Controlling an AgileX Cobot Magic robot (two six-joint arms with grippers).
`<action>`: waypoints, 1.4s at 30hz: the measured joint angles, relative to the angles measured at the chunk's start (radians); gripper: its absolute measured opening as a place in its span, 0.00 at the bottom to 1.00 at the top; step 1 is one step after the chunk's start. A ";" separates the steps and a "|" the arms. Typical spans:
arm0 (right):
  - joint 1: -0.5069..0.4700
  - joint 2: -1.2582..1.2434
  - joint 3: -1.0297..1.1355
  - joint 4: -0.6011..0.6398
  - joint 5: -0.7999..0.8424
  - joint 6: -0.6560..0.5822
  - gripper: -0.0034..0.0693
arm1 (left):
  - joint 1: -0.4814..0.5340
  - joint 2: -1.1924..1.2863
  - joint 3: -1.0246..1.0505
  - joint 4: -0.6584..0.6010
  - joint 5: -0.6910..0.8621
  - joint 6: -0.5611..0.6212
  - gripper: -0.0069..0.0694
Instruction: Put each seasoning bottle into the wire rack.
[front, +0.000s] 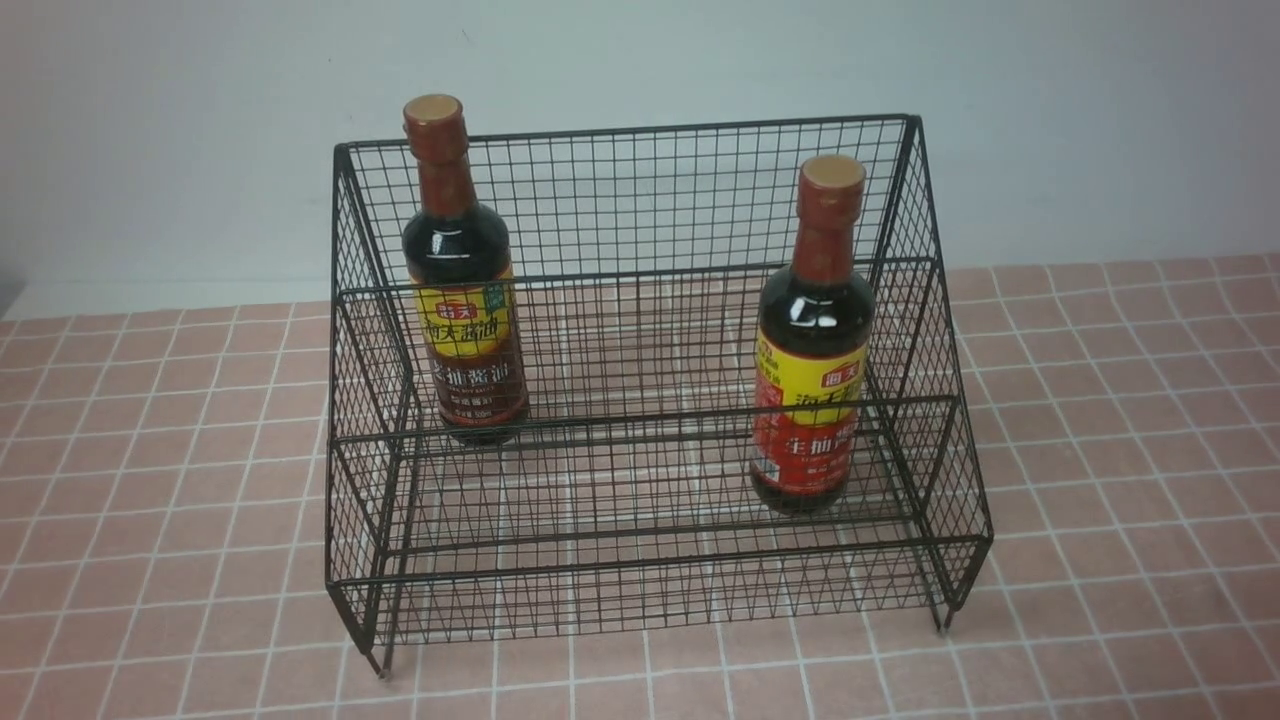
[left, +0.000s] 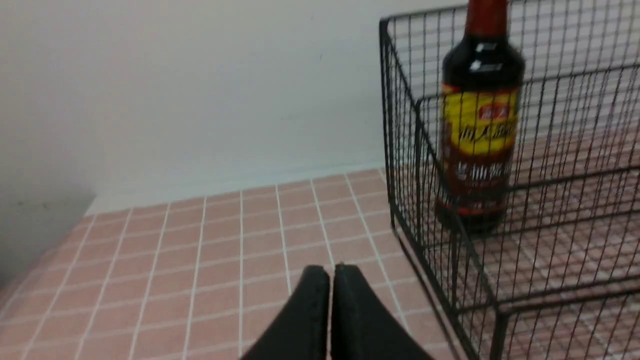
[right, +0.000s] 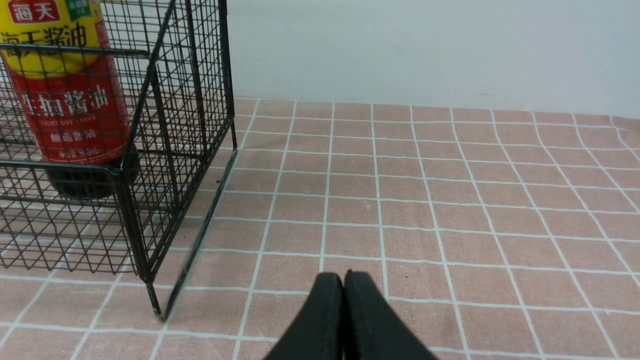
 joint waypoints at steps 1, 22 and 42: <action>0.000 0.000 0.000 0.000 0.000 0.000 0.04 | 0.007 -0.022 0.051 -0.010 -0.012 0.001 0.08; 0.000 0.000 0.000 0.000 0.000 0.000 0.04 | 0.015 -0.054 0.222 -0.038 -0.017 0.001 0.08; 0.000 0.000 0.000 0.000 0.000 0.000 0.04 | 0.015 -0.054 0.222 -0.039 -0.017 0.001 0.08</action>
